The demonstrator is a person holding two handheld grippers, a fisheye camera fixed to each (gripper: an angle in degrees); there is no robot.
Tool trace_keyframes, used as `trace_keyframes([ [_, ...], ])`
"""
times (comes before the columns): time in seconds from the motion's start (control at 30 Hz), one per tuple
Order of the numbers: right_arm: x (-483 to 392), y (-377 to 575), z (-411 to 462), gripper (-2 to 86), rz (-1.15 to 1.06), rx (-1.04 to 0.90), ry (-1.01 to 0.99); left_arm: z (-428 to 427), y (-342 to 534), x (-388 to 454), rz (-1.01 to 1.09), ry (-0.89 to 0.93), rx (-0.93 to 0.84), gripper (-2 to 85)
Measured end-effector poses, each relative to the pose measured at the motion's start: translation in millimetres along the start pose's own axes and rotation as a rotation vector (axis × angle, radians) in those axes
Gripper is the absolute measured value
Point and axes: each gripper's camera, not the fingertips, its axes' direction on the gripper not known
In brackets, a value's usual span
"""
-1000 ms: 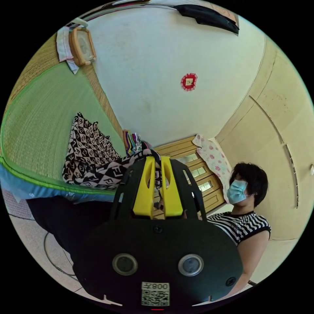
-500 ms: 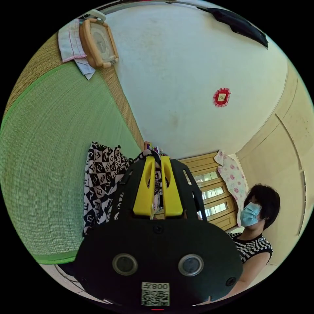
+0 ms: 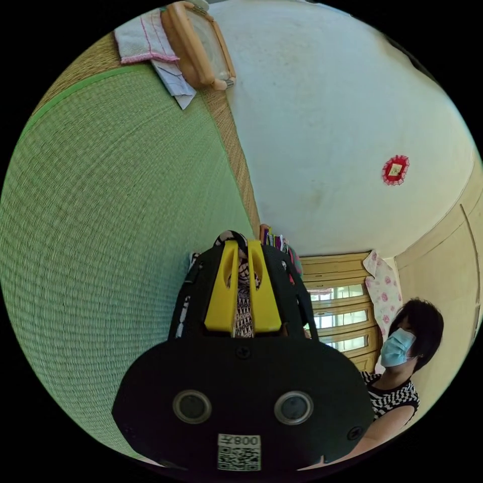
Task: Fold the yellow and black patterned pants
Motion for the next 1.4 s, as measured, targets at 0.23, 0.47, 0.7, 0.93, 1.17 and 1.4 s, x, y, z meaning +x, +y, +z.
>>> trace_keyframes([
  [0.23, -14, -52, 11, 2.4, -0.014, -0.008, -0.031, 21, -56, 2, 0.016, 0.021, 0.021, 3.3],
  [0.47, -23, -96, 29, 2.3, -0.003, -0.017, -0.003, 45, -101, -5, -0.007, -0.014, 0.048, 3.2],
  [0.7, -14, -127, 55, 2.7, 0.059, -0.052, 0.021, 75, -131, -21, -0.061, -0.060, 0.041, 3.5],
  [0.93, -17, -137, 66, 3.5, 0.054, -0.034, -0.039, 103, -151, -23, -0.056, -0.055, 0.042, 4.4],
  [1.17, -31, -142, 80, 5.2, 0.039, -0.020, -0.086, 128, -163, -17, -0.038, -0.031, 0.057, 6.1],
  [1.4, -56, -133, 89, 5.7, -0.038, 0.027, -0.071, 156, -156, -5, 0.016, -0.055, 0.060, 5.9],
])
